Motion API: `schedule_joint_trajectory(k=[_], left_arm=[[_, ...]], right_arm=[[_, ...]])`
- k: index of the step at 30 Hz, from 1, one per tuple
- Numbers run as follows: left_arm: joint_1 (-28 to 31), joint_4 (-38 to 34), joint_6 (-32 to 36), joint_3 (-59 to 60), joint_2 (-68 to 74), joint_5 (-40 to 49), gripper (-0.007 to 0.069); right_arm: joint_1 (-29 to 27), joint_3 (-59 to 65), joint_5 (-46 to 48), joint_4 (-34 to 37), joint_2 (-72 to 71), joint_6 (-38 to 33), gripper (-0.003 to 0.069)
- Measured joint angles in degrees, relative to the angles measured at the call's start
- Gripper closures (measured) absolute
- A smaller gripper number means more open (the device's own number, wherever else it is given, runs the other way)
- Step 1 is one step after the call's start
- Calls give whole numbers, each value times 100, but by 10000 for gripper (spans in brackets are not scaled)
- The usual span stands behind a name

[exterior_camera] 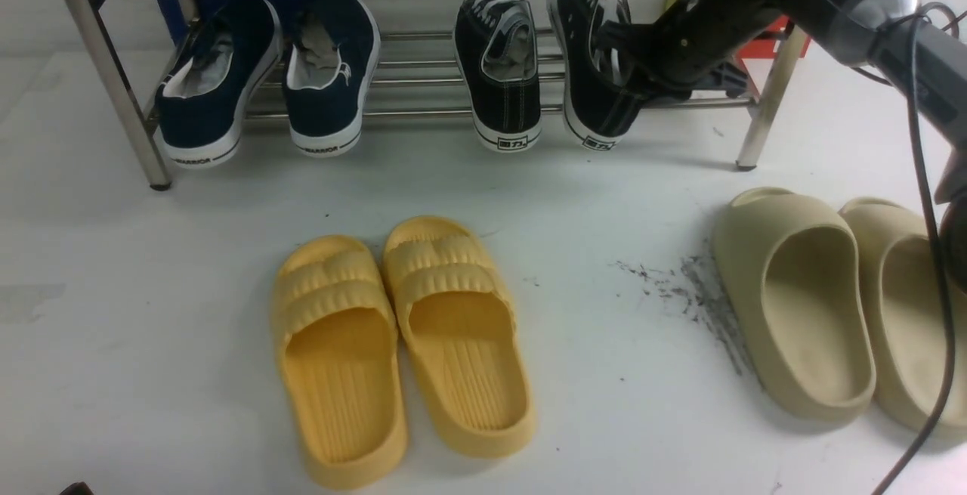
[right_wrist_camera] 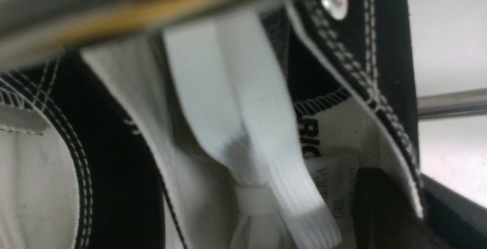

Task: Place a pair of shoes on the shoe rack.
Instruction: Use the right arm to put a shoe into the shoe rack

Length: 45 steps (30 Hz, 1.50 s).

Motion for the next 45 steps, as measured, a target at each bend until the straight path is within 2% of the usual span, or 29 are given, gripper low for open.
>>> schedule_joint_trajectory(k=[3, 5, 9, 12, 16, 20, 27, 32, 37, 39, 45], left_arm=[[0, 0, 0, 0, 0, 0, 386], [0, 0, 0, 0, 0, 0, 386], [0, 0, 0, 0, 0, 0, 386], [0, 0, 0, 0, 0, 0, 386], [0, 0, 0, 0, 0, 0, 386], [0, 0, 0, 0, 0, 0, 386], [0, 0, 0, 0, 0, 0, 386], [0, 0, 0, 0, 0, 0, 386], [0, 0, 0, 0, 0, 0, 386], [0, 0, 0, 0, 0, 0, 386], [0, 0, 0, 0, 0, 0, 386]], right_arm=[[0, -5, -29, 58, 0, 0, 497], [0, -96, -1, 185, 5, 0, 419], [0, -300, 156, 404, 40, -87, 330], [0, -559, 397, 590, 60, -382, 306], [0, -929, 1089, 779, 4, -838, 303], [0, -1058, 1557, 646, -195, -1057, 328], [8, -1076, 1645, 452, -532, -1423, 419], [161, -814, 1657, 509, -883, -1775, 431], [803, 143, 1651, -205, -1595, -2455, 402], [1069, 435, 1571, -606, -1658, -2772, 366], [1132, 584, 961, -984, -1285, -2978, 281]])
